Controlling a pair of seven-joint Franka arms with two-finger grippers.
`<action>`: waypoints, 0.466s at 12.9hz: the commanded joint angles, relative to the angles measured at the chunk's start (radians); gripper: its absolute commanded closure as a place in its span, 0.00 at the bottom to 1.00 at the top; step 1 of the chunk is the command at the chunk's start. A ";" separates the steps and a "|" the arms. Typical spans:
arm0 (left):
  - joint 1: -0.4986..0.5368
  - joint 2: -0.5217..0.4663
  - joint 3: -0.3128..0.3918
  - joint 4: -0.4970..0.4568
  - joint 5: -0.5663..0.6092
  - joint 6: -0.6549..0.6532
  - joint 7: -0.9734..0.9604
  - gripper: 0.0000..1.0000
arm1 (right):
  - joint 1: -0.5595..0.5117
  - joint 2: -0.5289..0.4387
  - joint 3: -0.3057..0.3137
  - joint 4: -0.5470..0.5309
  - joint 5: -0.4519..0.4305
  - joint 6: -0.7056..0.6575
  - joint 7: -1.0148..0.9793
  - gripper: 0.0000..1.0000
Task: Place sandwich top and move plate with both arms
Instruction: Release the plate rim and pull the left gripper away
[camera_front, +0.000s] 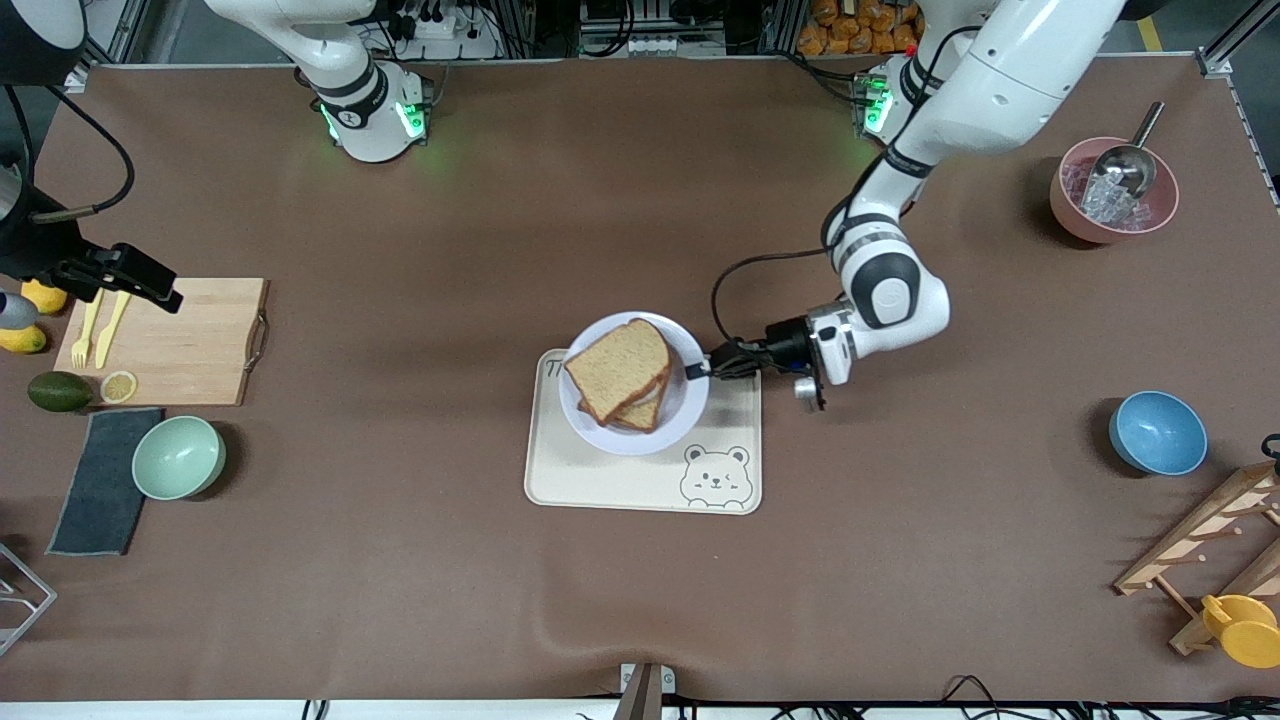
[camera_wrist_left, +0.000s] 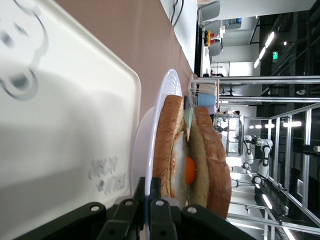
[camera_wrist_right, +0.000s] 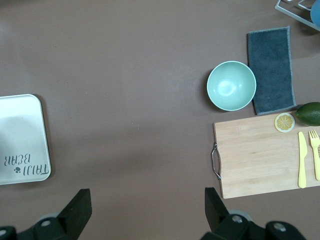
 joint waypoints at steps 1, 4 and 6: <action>0.070 0.063 -0.013 0.075 0.097 -0.011 -0.016 1.00 | -0.005 -0.006 0.004 0.005 -0.007 -0.010 0.017 0.00; 0.084 0.134 -0.010 0.124 0.122 -0.013 -0.006 1.00 | -0.007 -0.006 0.001 0.004 -0.007 -0.018 0.017 0.00; 0.082 0.166 -0.009 0.141 0.123 -0.013 -0.004 1.00 | -0.021 -0.003 -0.001 0.004 -0.007 -0.030 0.016 0.00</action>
